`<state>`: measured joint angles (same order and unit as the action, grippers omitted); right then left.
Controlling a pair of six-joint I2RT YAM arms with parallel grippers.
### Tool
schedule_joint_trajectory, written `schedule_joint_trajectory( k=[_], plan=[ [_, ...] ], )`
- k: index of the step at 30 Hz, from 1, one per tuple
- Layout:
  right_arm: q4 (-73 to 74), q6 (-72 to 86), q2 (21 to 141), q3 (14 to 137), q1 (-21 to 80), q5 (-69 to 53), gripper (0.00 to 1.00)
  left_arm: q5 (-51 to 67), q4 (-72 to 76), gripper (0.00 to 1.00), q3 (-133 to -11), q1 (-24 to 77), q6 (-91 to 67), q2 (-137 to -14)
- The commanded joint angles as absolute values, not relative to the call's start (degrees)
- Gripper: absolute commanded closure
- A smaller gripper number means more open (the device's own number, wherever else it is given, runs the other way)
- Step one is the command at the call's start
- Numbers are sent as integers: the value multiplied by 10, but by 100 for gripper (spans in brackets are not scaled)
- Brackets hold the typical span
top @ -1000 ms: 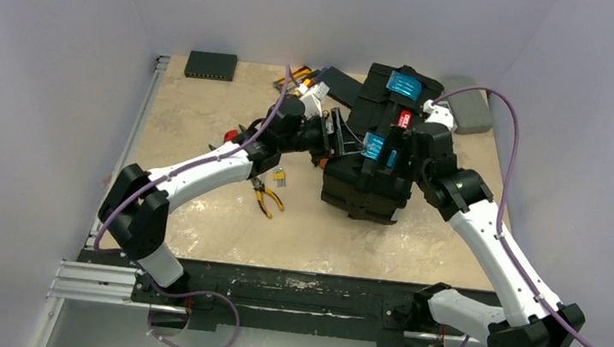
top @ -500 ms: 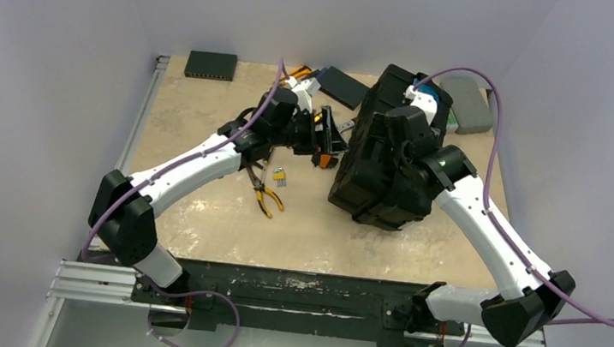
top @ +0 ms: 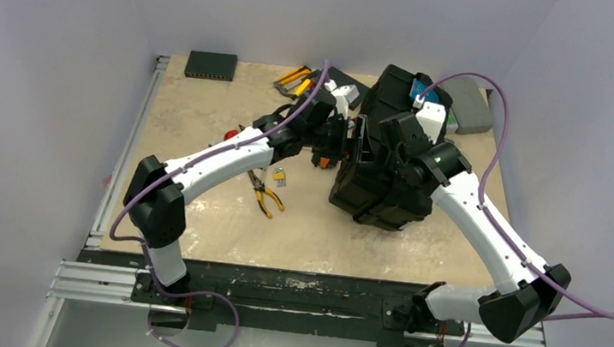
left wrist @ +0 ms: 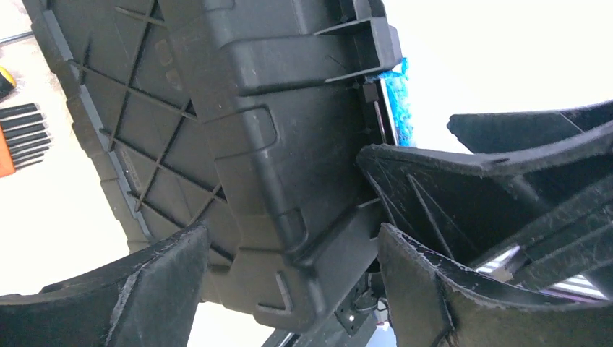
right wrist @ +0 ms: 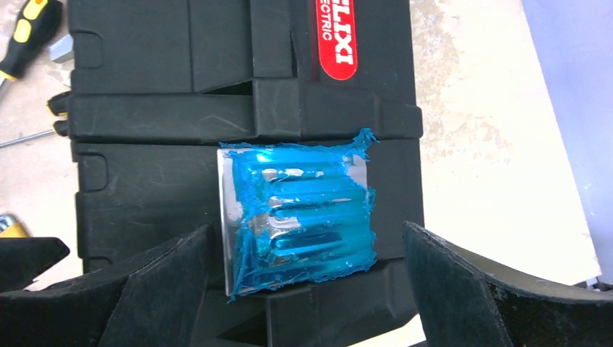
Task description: Pack the tool kit
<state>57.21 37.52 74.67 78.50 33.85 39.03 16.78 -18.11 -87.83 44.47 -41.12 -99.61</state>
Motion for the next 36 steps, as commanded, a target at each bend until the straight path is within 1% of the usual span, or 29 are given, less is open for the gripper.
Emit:
schedule_joint_trajectory(
  k=[1, 5, 12, 16, 18, 20, 22, 23, 25, 30, 31, 32, 35, 36],
  plan=[
    [601, 394, 757, 782, 341, 442, 5, 142, -227, 18, -937, 452, -387, -1025],
    [606, 401, 769, 767, 341, 451, 8, 112, -299, 18, -999, 461, -374, -1077],
    [553, 396, 761, 704, 323, 417, 13, 64, -365, 21, -1045, 466, -367, -1138],
    [507, 384, 741, 649, 270, 354, 13, 39, -388, 26, -1050, 466, -365, -1157],
    [463, 363, 719, 607, 227, 290, 10, 35, -387, 28, -1043, 466, -366, -1158],
    [428, 356, 695, 568, 197, 252, 6, 33, -387, 29, -1039, 466, -366, -1160],
    [408, 347, 682, 545, 172, 216, 4, 32, -388, 30, -1040, 466, -365, -1162],
    [400, 342, 680, 537, 162, 197, 6, 32, -391, 31, -1042, 466, -364, -1163],
    [387, 336, 680, 526, 148, 165, 13, 32, -392, 31, -1046, 466, -364, -1167],
    [345, 331, 677, 499, 128, 88, 46, 28, -400, 33, -1053, 466, -362, -1171],
    [337, 332, 673, 495, 124, 73, 51, 27, -404, 33, -1055, 466, -360, -1173],
    [329, 333, 671, 492, 120, 50, 53, 25, -406, 34, -1057, 466, -359, -1177],
    [310, 337, 665, 483, 109, 11, 61, 23, -410, 36, -1058, 466, -357, -1182],
    [303, 339, 662, 479, 106, 3, 61, 22, -410, 36, -1058, 466, -356, -1185]
  ],
)
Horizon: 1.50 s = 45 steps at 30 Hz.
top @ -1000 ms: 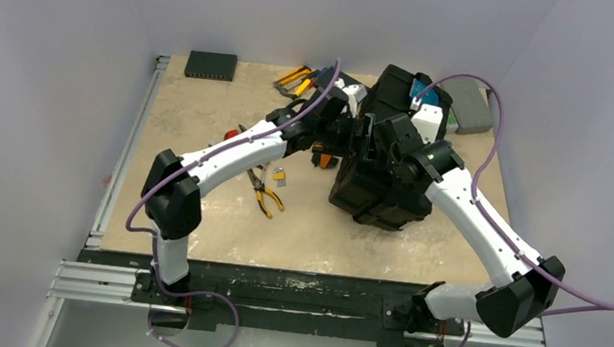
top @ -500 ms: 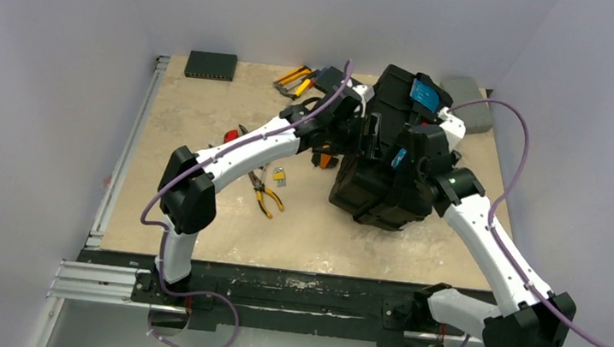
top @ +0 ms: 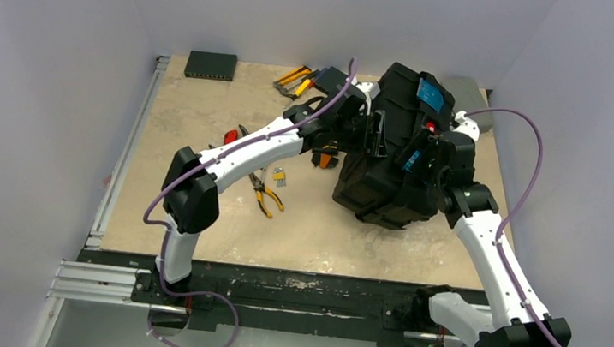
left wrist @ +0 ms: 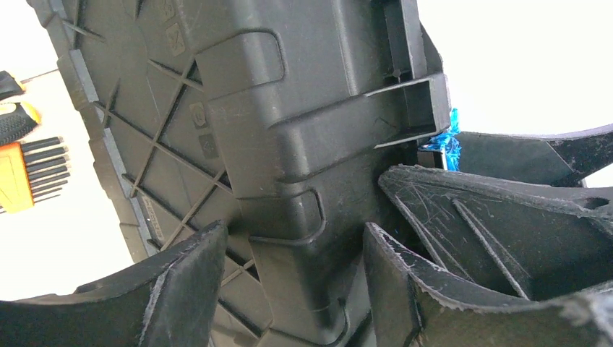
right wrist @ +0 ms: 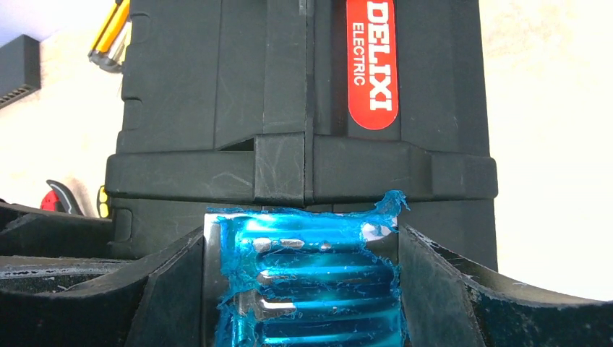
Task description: Pack the tool kit
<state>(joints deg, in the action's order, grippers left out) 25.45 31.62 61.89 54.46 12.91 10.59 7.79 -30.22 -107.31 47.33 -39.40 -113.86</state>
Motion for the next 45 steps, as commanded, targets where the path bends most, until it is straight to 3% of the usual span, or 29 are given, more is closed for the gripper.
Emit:
schedule_joint_trajectory(
  k=[1, 25, 45],
  plan=[
    [295, 342, 659, 473, 99, -16, 62, 23, -411, 36, -1058, 466, -356, -1186],
    [161, 417, 605, 356, -47, -319, 69, 30, -409, 41, -1035, 465, -352, -1231],
    [95, 488, 581, 307, -115, -462, 70, 42, -403, 45, -1022, 463, -350, -1260]
  ],
)
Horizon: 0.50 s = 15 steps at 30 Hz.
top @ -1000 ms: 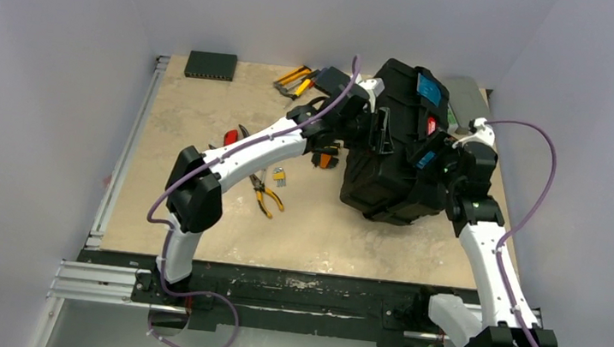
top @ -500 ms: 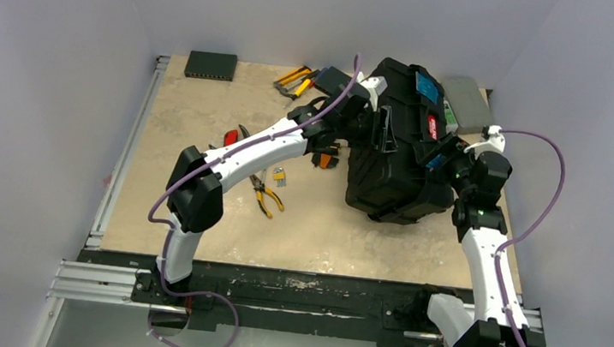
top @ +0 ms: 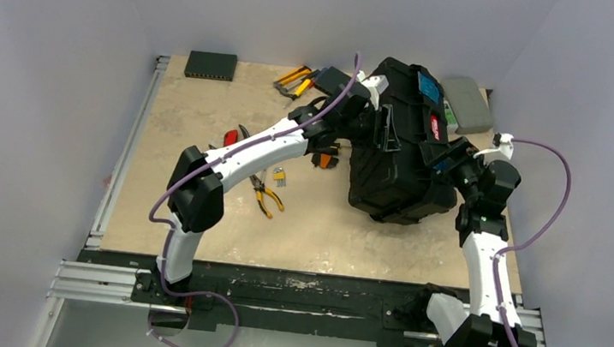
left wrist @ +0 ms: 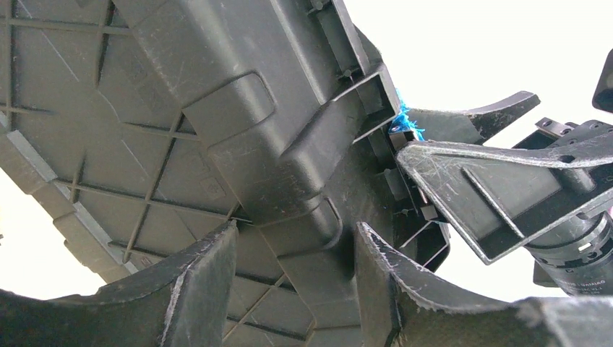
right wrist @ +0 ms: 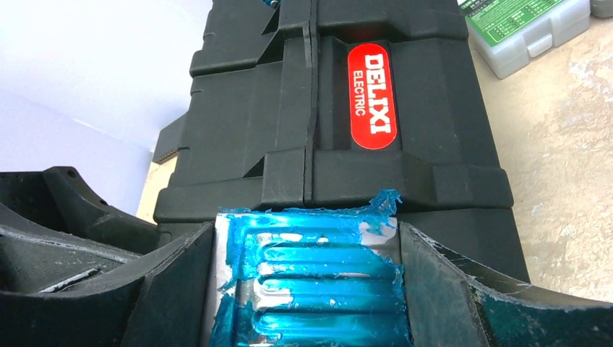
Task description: Pack the tool kit
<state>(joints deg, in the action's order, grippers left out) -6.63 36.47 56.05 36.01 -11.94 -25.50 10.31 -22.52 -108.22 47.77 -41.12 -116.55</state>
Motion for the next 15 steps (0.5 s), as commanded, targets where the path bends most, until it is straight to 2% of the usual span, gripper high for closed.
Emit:
schedule_joint_trajectory(
  k=[1, 15],
  plan=[
    [93, 492, 578, 308, -116, -468, 70, 43, -403, 45, -1021, 463, -350, -1262],
    [48, 557, 552, 287, -139, -532, 72, 47, -401, 47, -1014, 462, -348, -1274]
  ],
)
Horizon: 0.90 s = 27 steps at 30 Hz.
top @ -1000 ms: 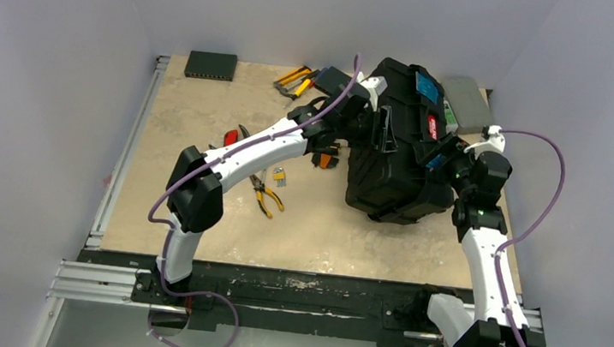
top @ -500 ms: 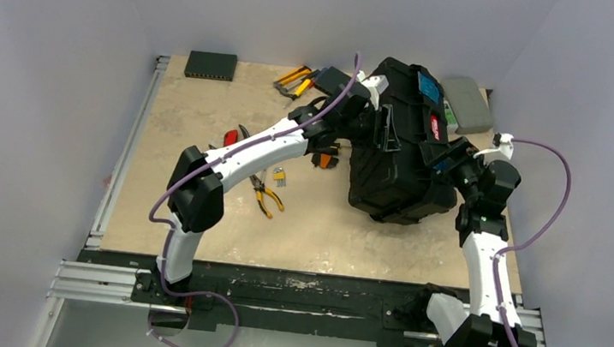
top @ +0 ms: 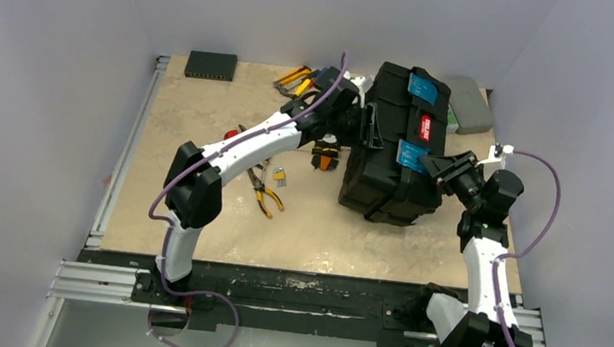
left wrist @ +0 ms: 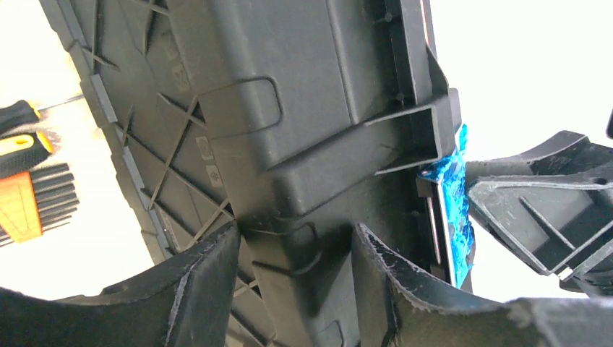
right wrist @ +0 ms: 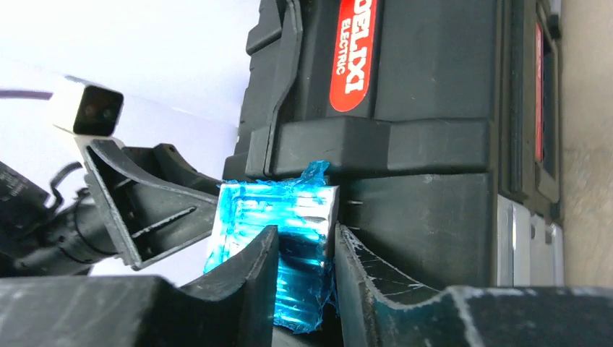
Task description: Pack the tool kit
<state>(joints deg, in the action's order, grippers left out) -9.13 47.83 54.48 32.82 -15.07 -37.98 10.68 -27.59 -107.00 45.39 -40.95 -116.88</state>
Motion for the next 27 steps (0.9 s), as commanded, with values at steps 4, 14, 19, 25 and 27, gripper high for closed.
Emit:
schedule_joint_trajectory(
  k=[4, 14, 19, 25, 27],
  plan=[
    [51, 558, 550, 295, -141, -539, 72, 48, -398, 48, -1011, 462, -347, -1270],
    [348, 308, 534, 484, -136, -292, 12, 44, -395, 47, -1007, 461, -347, -1243],
    [405, 253, 544, 535, -87, -160, 7, 45, -395, 46, -1011, 461, -347, -1234],
    [415, 266, 591, 599, 59, -44, 3, 45, -397, 44, -1011, 459, -346, -1228],
    [419, 271, 603, 622, 94, -11, 3, 46, -398, 44, -1011, 458, -345, -1228]
  ],
)
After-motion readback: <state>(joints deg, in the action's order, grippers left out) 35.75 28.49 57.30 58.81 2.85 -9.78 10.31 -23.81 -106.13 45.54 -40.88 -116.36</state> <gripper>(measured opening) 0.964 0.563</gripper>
